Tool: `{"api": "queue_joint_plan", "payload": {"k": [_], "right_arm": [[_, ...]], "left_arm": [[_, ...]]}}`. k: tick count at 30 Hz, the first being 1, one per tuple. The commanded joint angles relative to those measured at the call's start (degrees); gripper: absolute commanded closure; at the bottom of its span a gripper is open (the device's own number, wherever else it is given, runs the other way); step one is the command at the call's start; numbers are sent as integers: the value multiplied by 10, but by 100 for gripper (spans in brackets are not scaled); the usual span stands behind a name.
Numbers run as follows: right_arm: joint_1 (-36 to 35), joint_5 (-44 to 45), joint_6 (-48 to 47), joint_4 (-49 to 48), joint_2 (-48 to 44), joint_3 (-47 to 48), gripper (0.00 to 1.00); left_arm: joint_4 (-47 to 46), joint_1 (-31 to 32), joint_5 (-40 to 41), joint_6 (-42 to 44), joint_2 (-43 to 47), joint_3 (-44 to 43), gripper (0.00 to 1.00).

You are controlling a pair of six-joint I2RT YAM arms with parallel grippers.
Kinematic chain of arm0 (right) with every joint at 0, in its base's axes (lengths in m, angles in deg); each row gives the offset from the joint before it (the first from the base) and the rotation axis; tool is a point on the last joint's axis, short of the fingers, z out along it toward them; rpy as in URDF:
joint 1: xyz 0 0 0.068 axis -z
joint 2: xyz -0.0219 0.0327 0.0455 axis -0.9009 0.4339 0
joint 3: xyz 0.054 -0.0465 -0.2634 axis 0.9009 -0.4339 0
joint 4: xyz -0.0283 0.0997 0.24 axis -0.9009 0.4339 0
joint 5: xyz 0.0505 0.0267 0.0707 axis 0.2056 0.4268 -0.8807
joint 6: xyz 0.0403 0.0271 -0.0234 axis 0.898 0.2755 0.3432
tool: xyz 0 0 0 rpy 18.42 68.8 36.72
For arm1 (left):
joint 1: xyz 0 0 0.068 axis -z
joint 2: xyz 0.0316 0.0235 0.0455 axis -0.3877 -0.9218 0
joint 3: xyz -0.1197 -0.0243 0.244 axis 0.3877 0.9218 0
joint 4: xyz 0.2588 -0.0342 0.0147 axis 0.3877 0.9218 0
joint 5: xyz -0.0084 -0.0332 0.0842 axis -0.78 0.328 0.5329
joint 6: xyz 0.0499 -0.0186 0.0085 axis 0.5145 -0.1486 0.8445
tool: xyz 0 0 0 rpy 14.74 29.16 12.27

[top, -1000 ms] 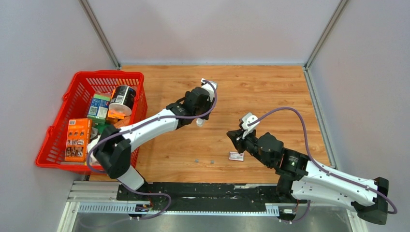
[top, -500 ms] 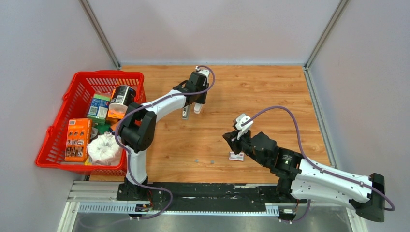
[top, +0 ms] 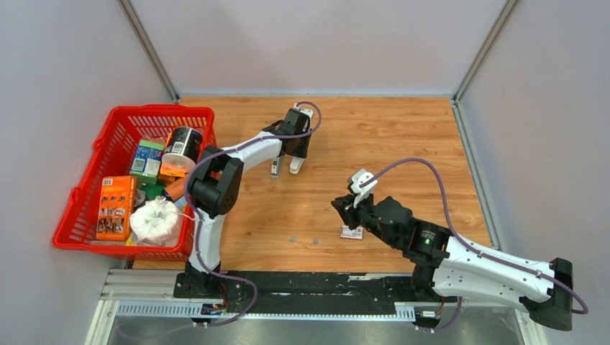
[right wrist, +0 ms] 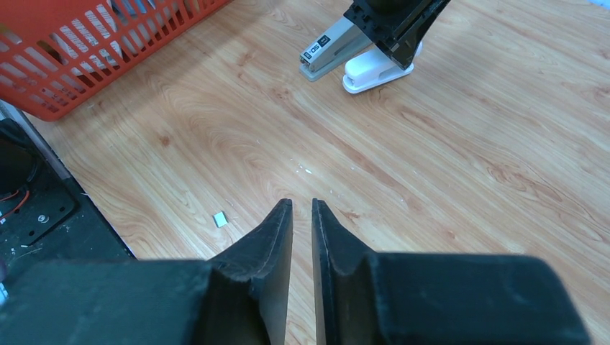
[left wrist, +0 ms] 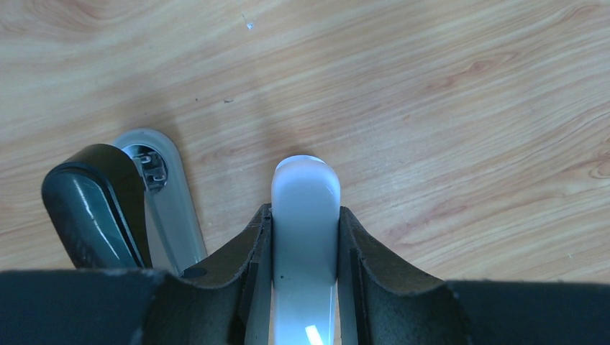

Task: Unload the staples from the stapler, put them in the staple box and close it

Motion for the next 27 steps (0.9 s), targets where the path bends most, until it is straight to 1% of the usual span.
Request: {"api": "queue_joint_plan", "payload": {"k": [1, 2, 4, 7, 8, 9, 10, 11, 16, 17, 22, 23, 24, 27], "right_arm": [[0, 2, 2, -10, -8, 4, 80], [0, 4, 2, -10, -8, 3, 79], [-1, 7, 3, -9, -9, 1, 77], [0, 8, 5, -5, -11, 0, 76], [0, 8, 6, -4, -12, 1, 76], [0, 9, 7, 0, -14, 2, 75], [0, 10, 6, 2, -15, 3, 73], [0, 12, 6, 3, -18, 2, 72], [0, 15, 8, 12, -25, 3, 69], [0, 16, 9, 13, -25, 3, 68], [0, 21, 13, 25, -33, 7, 62], [0, 22, 14, 27, -34, 9, 60], [0, 25, 15, 29, -33, 10, 57], [0, 31, 19, 46, -22, 21, 53]], "left_arm": [[-3, -4, -10, -6, -4, -33, 77], [-3, -3, -10, -6, -5, -33, 76], [-4, -3, -12, -5, -4, -32, 68], [-4, -3, -14, -4, -2, -32, 67], [-3, -3, -15, -3, 0, -32, 66], [-2, -2, -15, -3, 2, -33, 62], [-2, -3, -17, -2, 6, -33, 62], [-2, -3, -20, -2, 9, -32, 54], [7, -3, -24, 1, 16, -43, 52], [10, -3, -24, 4, 17, -45, 43], [19, -3, -28, 1, 44, -53, 42], [20, -2, -32, 0, 59, -48, 39], [20, -2, -40, -4, 68, -47, 25], [26, -2, -42, -12, 115, -27, 25]]}}
